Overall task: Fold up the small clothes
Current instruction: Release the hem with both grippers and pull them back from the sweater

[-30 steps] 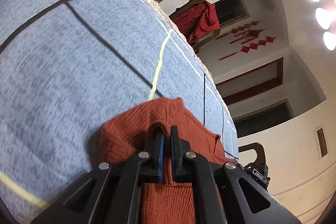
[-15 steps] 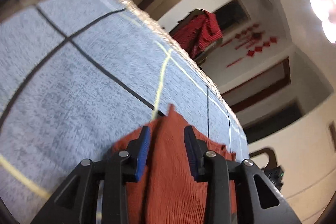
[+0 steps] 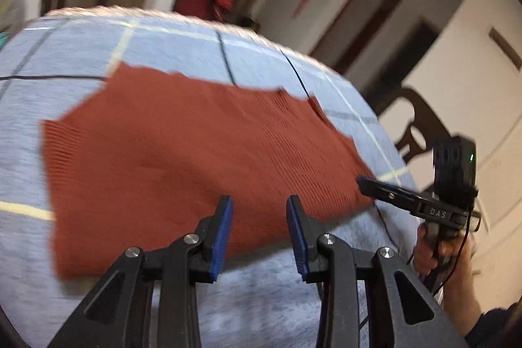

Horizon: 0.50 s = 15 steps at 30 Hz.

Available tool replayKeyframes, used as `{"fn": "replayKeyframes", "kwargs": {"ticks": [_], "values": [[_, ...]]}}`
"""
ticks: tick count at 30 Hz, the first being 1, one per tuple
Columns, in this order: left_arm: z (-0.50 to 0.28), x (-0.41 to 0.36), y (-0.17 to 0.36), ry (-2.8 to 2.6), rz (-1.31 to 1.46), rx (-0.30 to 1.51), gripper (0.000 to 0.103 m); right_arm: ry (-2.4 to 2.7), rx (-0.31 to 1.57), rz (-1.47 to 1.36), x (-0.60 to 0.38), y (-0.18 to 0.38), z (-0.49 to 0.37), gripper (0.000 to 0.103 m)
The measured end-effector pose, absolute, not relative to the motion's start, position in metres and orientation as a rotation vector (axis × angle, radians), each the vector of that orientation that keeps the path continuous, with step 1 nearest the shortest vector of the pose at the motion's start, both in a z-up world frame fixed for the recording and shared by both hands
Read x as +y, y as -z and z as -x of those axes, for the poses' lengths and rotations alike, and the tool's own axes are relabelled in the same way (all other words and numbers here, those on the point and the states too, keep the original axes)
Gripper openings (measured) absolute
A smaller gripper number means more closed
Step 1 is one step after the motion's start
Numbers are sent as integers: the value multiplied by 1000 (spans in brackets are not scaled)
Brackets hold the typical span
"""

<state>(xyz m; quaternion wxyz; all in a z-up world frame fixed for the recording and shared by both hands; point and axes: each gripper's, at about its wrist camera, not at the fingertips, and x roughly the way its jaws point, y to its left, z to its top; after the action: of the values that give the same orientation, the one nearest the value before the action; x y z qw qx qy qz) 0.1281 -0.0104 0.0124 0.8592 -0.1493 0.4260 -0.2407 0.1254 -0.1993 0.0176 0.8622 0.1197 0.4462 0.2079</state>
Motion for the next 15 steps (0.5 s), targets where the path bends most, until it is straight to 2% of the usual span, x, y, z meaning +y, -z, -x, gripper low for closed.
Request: {"fn": "replayKeyframes", "kwargs": {"ticks": [2, 3, 4, 10, 15], "values": [[-136, -22, -3, 474, 275, 916, 36, -419, 924, -200, -197, -15, -132, 30], [-135, -25, -6, 467, 267, 894, 36, -393, 927, -211, -200, -13, -140, 22], [-137, -27, -8, 450, 258, 900, 36, -373, 930, -227, -205, -13, -144, 20], [-127, -28, -23, 404, 206, 859, 37, -325, 863, -239, -206, -29, -143, 20], [-138, -4, -11, 328, 234, 890, 36, -269, 898, -264, -216, -13, -159, 20]]}}
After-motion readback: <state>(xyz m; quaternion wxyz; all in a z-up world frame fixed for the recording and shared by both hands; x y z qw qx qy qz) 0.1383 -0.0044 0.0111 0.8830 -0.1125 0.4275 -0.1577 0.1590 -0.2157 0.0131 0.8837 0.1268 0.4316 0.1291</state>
